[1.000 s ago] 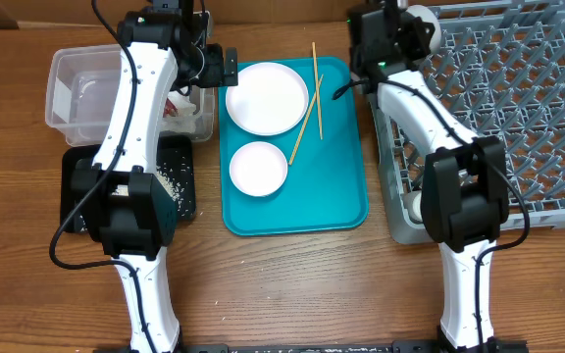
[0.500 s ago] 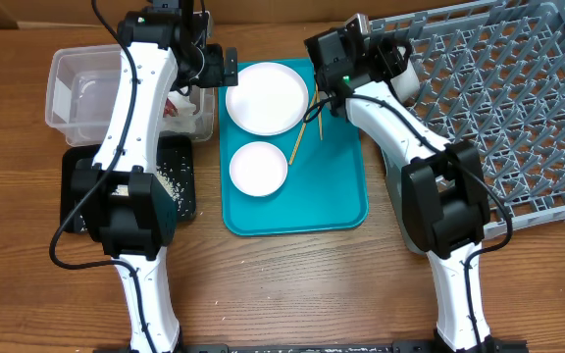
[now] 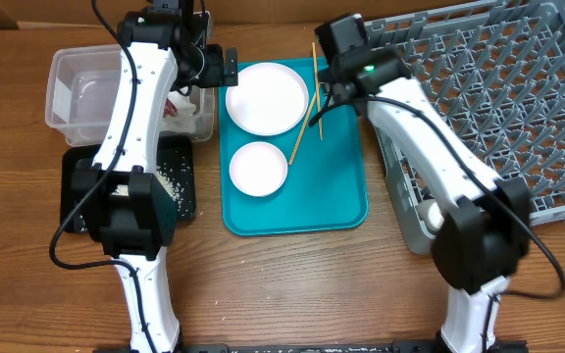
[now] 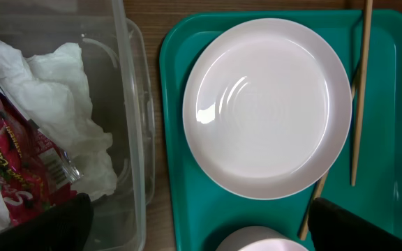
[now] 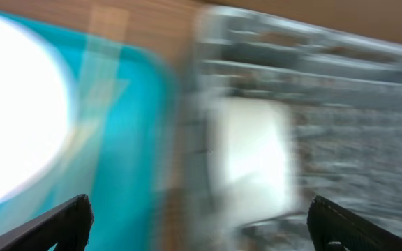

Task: Sort waste into correct bins and load items into the dishwasher
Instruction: 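Release the white bowl in the rack and move right gripper to tray, then grasp the pink bowl rim with the right gripper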

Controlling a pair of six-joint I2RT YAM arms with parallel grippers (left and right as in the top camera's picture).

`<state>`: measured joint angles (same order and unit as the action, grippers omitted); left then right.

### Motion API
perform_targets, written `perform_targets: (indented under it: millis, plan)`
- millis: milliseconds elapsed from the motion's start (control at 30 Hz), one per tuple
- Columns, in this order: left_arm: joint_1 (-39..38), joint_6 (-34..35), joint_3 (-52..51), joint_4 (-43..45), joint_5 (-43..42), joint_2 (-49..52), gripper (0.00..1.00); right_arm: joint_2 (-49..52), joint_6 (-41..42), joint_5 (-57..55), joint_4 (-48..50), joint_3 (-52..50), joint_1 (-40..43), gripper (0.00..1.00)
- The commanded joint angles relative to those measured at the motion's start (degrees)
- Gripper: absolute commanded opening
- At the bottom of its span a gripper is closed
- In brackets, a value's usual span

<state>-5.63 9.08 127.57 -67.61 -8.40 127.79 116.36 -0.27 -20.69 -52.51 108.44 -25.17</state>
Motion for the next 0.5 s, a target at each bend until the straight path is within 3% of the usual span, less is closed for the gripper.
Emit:
perform_targets:
  millis: [0, 133, 333, 467]
  plan:
    - [-0.4, 0.3, 1.3, 0.2, -0.6, -0.6, 1.00, -1.5, 5.7, 31.5, 0.2, 0.2, -0.2, 1.00]
    - [-0.4, 0.3, 1.3, 0.2, -0.6, -0.6, 1.00, -0.4, 19.1, 34.1, 4.2, -4.8, -1.0, 0.96]
    - [-0.4, 0.3, 1.3, 0.2, -0.6, -0.6, 1.00, 0.2, 30.4, 34.1, 7.0, -14.1, -3.3, 0.61]
    - [-0.4, 0.3, 1.3, 0.2, -0.6, -0.6, 1.00, 0.2, 34.7, 33.7, 7.7, -17.2, -4.1, 0.54]
